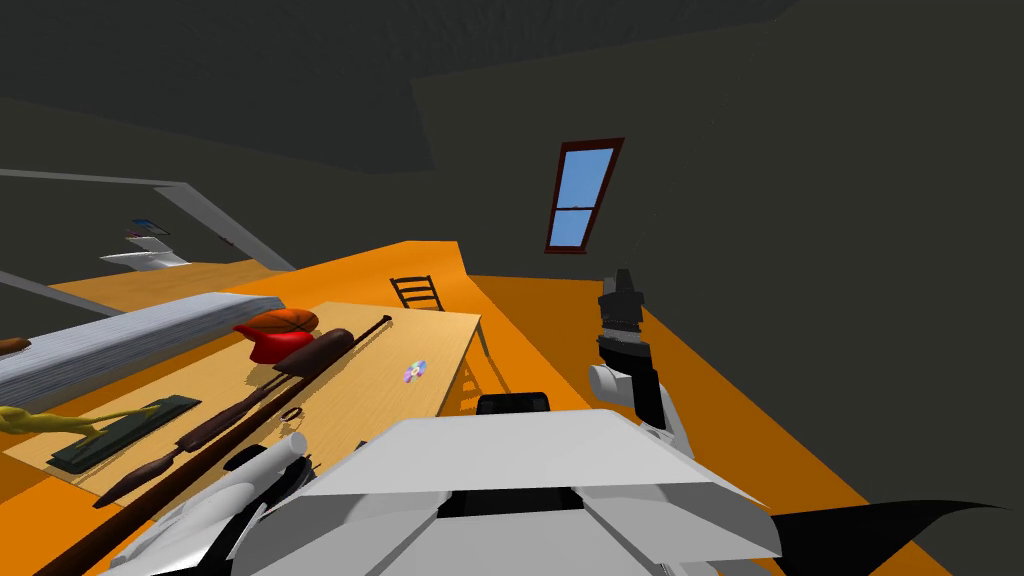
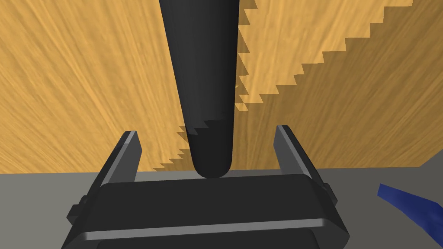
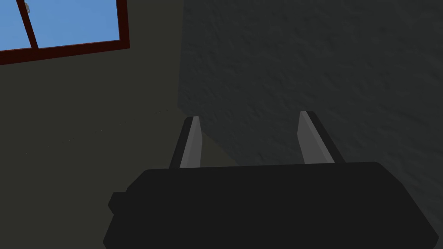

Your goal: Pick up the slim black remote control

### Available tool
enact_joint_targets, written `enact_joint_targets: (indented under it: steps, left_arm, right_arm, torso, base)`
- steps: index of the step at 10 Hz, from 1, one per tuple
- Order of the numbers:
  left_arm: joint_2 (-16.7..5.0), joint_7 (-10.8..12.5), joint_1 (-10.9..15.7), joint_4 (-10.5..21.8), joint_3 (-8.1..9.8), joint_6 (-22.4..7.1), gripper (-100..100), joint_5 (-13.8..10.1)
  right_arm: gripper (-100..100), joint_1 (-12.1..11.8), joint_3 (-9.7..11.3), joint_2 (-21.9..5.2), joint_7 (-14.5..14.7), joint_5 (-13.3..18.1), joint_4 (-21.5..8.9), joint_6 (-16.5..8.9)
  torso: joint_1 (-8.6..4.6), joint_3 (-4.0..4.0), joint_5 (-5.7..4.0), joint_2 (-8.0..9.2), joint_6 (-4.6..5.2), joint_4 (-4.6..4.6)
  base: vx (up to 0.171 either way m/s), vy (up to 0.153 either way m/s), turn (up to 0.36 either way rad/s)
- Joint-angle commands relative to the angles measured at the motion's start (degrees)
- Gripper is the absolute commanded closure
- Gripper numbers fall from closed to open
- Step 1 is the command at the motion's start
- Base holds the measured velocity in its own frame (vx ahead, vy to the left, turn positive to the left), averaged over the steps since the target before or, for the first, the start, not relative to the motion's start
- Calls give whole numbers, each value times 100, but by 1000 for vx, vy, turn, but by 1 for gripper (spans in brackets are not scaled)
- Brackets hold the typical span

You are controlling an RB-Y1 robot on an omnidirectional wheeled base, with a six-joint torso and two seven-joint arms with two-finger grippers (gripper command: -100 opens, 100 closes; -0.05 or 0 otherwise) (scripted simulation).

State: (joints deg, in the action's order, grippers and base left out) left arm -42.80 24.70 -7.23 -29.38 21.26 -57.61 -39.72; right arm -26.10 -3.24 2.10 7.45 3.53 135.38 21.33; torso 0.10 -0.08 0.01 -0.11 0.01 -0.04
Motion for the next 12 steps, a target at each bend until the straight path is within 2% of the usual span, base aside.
enact_joint_targets:
  steps: [1, 2, 3, 6, 8, 10, 11, 12]
  left_arm:
    - [0, 0, 0, 0, 0, 0, -100, 0]
    - [-1, 7, -2, 4, 2, -16, 0, -1]
    - [91, 178, 48, -112, -6, -81, -100, 138]
    - [366, 653, 196, -457, -32, -279, -100, 555]
    - [366, 694, 196, -457, -32, -279, -100, 555]
    - [550, 1036, 295, -687, -49, -411, -100, 832]
    - [550, 1037, 295, -687, -49, -411, -100, 832]
    - [642, 1209, 345, -802, -57, -477, -100, 971]
  right_arm:
    - [0, 0, 0, 0, 0, 0, 0, 0]
    - [0, 0, 0, 0, 0, 0, 0, 0]
    - [0, 0, 0, 0, 0, 0, 0, 0]
    - [0, 2, 0, 0, 0, 0, 0, 0]
    - [0, 1, 0, 0, 0, 0, -1, 0]
    - [0, 1, 0, 0, 0, 0, 0, 0]
    - [0, 2, 0, 0, 0, 0, 0, 0]
    - [0, 1, 0, 0, 0, 0, -1, 0]
  torso:
    - [0, 0, 0, 0, 0, 0]
    - [-2, 2, 0, 5, 1, 1]
    - [-5, 6, -1, 11, 0, 2]
    - [21, 31, 5, 55, 0, 12]
    - [15, 26, 4, 44, -1, 10]
    - [0, 18, 1, 31, 0, 7]
    - [12, 23, 2, 40, 1, 9]
    - [11, 23, 3, 40, -1, 9]
  base:
    - [23, 9, 1]
    - [0, 0, 0]
    - [-37, 28, -15]
    - [-108, 69, -34]
    - [-44, 32, -9]
    - [-61, 36, -24]
    - [-67, 45, -21]
    - [-66, 38, -11]
